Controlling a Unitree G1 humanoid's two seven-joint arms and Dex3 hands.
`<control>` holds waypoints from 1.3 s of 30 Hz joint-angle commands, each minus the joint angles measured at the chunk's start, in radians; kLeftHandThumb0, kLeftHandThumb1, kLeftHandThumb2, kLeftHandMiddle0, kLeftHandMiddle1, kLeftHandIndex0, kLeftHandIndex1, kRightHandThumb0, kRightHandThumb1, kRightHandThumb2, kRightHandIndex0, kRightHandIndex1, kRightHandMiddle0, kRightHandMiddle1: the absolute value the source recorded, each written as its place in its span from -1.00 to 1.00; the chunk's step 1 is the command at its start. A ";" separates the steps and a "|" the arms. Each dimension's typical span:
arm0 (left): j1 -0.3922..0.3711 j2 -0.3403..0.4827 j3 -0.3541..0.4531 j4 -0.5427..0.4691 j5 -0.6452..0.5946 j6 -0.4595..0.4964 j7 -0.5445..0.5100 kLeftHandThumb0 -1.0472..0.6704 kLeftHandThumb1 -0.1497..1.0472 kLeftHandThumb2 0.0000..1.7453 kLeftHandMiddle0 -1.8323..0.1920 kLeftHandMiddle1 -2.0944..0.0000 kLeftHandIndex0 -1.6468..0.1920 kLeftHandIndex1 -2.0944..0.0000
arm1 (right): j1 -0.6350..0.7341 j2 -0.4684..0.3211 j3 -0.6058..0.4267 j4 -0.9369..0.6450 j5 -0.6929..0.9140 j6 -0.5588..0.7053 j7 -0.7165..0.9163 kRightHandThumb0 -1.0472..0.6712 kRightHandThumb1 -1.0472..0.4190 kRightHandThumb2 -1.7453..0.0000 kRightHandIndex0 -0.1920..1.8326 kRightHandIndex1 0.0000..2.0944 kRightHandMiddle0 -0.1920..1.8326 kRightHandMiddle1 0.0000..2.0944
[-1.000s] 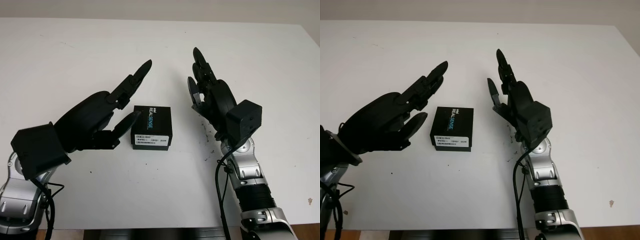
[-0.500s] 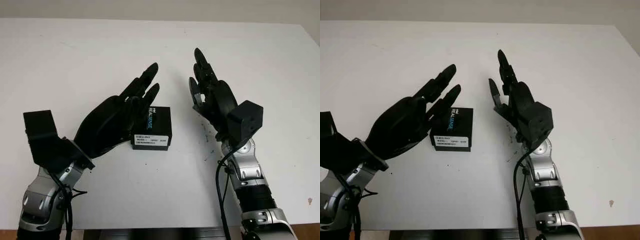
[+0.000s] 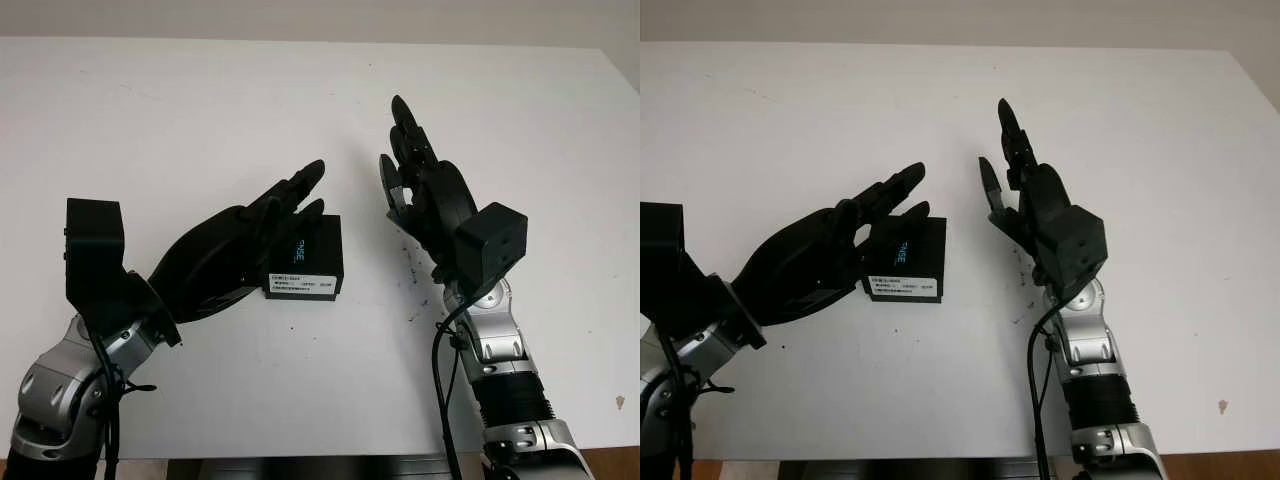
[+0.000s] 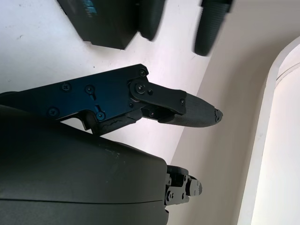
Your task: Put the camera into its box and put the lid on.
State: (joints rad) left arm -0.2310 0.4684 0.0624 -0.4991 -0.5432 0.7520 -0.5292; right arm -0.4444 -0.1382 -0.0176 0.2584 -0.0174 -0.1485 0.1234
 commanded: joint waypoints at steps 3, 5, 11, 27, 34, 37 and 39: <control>0.001 0.037 -0.021 -0.011 -0.009 0.072 0.004 -0.79 1.00 -0.10 1.00 1.00 1.00 1.00 | 0.018 -0.003 -0.002 -0.034 0.005 0.009 0.003 -0.53 -1.00 0.28 -0.87 -0.95 -0.85 -0.95; 0.000 0.044 -0.038 -0.010 0.001 0.093 0.009 -0.80 1.00 -0.11 1.00 1.00 1.00 1.00 | 0.021 -0.002 -0.002 -0.038 0.007 0.009 0.005 -0.53 -1.00 0.28 -0.87 -0.95 -0.85 -0.95; 0.005 0.043 -0.089 0.024 0.044 0.096 0.018 -0.81 1.00 -0.09 1.00 1.00 1.00 1.00 | 0.027 -0.001 -0.002 -0.049 0.014 0.018 0.012 -0.53 -1.00 0.28 -0.87 -0.95 -0.86 -0.95; 0.123 -0.079 0.035 -0.030 0.079 -0.177 0.101 -0.78 1.00 -0.11 1.00 1.00 1.00 1.00 | 0.036 -0.006 -0.003 -0.077 0.028 0.021 0.030 -0.53 -1.00 0.27 -0.87 -0.95 -0.86 -0.95; 0.136 -0.099 0.149 -0.032 -0.004 -0.398 0.022 -0.73 1.00 -0.13 1.00 1.00 1.00 1.00 | 0.046 0.005 -0.007 -0.123 0.042 0.024 0.026 -0.53 -1.00 0.27 -0.89 -0.96 -0.87 -0.96; 0.128 -0.123 0.186 -0.012 -0.005 -0.471 0.048 -0.69 1.00 -0.13 1.00 1.00 1.00 1.00 | 0.052 0.008 -0.010 -0.157 0.060 0.052 0.027 -0.54 -1.00 0.27 -0.91 -0.97 -0.89 -0.97; 0.117 -0.131 0.201 0.004 -0.003 -0.498 0.070 -0.68 1.00 -0.13 1.00 1.00 1.00 1.00 | 0.052 0.007 -0.012 -0.173 0.072 0.070 0.029 -0.54 -1.00 0.27 -0.93 -0.98 -0.91 -0.98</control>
State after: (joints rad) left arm -0.1047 0.3463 0.2491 -0.5055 -0.5447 0.2715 -0.4698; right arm -0.3994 -0.1347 -0.0194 0.1136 0.0457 -0.0888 0.1518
